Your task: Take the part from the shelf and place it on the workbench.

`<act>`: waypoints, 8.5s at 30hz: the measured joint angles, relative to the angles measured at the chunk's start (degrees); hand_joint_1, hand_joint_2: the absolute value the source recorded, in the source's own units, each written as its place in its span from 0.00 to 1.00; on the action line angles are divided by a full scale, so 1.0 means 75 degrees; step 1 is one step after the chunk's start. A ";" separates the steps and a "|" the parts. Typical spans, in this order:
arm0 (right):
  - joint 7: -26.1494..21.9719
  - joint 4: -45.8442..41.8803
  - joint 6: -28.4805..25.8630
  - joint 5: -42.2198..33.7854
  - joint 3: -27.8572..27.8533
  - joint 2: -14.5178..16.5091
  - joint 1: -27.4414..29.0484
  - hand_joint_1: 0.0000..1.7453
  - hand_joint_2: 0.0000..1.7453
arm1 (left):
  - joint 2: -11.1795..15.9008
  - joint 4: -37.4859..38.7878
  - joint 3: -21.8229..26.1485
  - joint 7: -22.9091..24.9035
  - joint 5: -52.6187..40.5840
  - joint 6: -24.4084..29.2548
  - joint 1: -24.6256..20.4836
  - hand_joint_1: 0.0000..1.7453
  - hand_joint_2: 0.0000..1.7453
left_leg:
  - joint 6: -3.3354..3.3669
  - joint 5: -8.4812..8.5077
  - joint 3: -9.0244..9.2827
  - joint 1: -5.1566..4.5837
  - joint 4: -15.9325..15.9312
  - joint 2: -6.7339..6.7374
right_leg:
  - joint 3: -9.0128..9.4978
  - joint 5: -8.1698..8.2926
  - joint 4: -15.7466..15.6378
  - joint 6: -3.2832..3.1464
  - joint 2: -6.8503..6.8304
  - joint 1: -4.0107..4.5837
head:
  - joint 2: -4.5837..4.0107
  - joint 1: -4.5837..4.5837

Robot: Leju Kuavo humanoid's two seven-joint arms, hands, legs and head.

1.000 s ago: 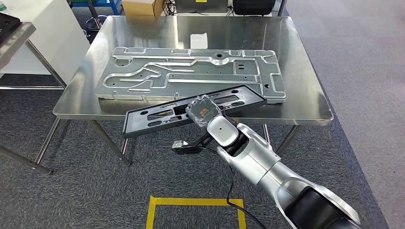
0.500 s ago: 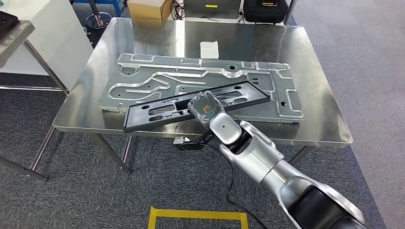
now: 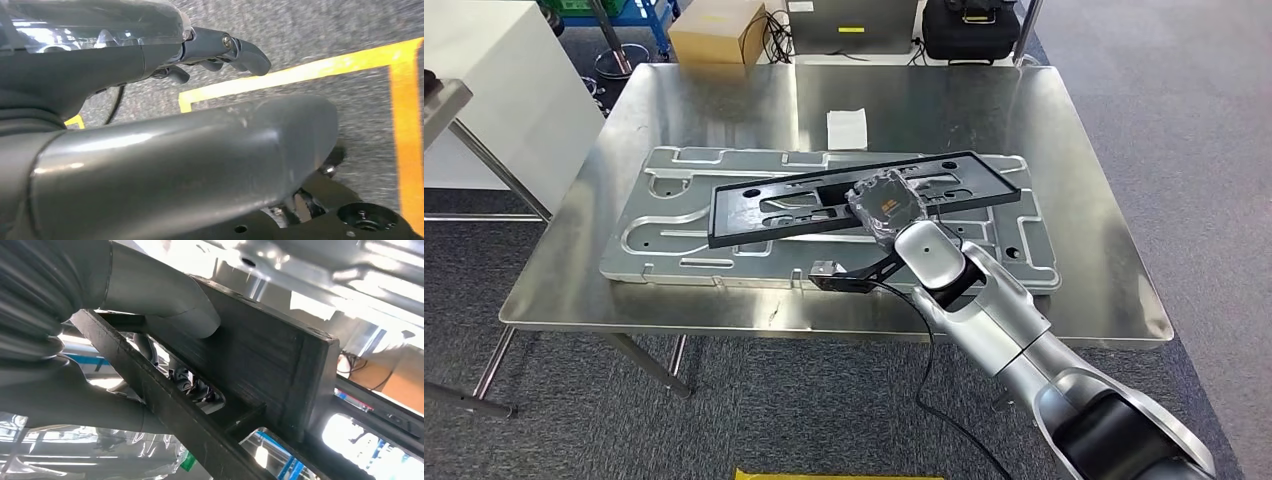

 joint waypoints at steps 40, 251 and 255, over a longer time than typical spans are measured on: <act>-0.0021 0.1464 -0.0636 -0.0359 -0.0731 -0.0058 0.0397 0.00 0.00 | 0.0023 0.0029 -0.0028 -0.0040 0.0008 0.0020 -0.0081 0.00 0.00 | 0.0332 0.0992 0.0210 0.0040 -0.1016 0.0000 | -0.0418 -0.0735 0.1041 0.0421 -0.0036 -0.0069 | 0.0001 0.0028; -0.1387 0.6815 -0.1657 -0.3376 -1.4768 0.1894 0.6154 0.00 0.00 | -0.0783 -0.0022 0.1201 -0.0321 0.1119 0.0518 0.0227 0.00 0.00 | 0.0246 0.0378 0.0989 -0.0012 -0.1174 0.0306 | 0.0427 -0.0475 0.0055 0.0447 -0.0899 -0.0104 | 0.0000 -0.0014; -0.1404 0.6815 -0.1661 -0.3375 -1.4777 0.1894 0.6164 0.00 0.00 | -0.0761 -0.0031 0.1196 -0.0318 0.1119 0.0522 0.0216 0.00 0.00 | 0.0421 0.0475 0.0950 -0.0005 -0.1245 0.0027 | -0.0168 -0.1273 0.1314 0.0515 -0.0210 -0.0142 | 0.0001 0.0051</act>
